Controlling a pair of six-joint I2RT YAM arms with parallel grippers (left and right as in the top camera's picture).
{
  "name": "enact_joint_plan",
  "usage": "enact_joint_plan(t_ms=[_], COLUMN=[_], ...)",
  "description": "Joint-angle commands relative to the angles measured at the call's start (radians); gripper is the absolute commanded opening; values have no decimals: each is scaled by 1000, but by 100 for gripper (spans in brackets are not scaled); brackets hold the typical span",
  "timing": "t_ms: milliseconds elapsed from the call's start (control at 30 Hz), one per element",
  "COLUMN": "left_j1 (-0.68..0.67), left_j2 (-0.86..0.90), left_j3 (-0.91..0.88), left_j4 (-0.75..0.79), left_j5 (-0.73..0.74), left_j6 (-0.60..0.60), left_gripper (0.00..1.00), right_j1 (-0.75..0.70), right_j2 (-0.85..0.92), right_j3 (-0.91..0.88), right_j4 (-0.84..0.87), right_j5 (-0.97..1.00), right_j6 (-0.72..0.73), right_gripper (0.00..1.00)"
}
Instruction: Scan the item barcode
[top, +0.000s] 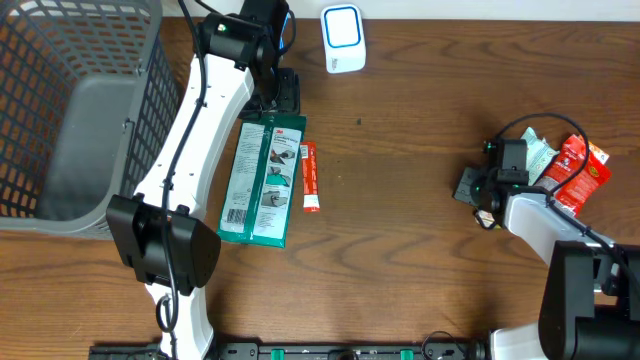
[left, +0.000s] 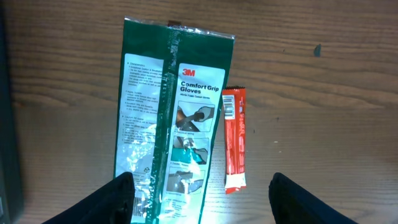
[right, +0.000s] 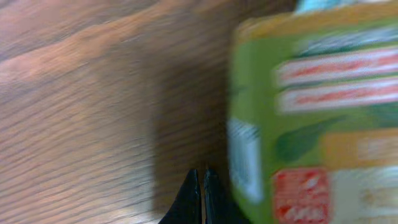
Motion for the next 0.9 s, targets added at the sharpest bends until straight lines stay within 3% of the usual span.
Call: enact_joint_plan(t_ms=[0,267,367,467,633,867], left_j1=[5,5,5,15,50,83], left_j2=[3,3,3,2,2,1], left_j3=[-6,-6,-6,-6,-6,-6], left_j4=[-8,-8,-23,-54,-126,-135], left_j5=[-20,-28,-33,-43,-43,-43], left_j6=[13,13,14,14,22,21], left_gripper=[71,71,71,71,72,71], right_j1=[-40,-97,-100,-97,-82,49], right_j2=[-13,-22,-24,-37,-79,-90], right_j3=[0,1,2,13,26,147], right_j4=[-6,-3,5,4,-4,-187], right_j5=[110,238,215,73,-250,-305], right_j6=[-5,-26,-29,-65,-81,-115], right_gripper=[1,1,1,2,15,35])
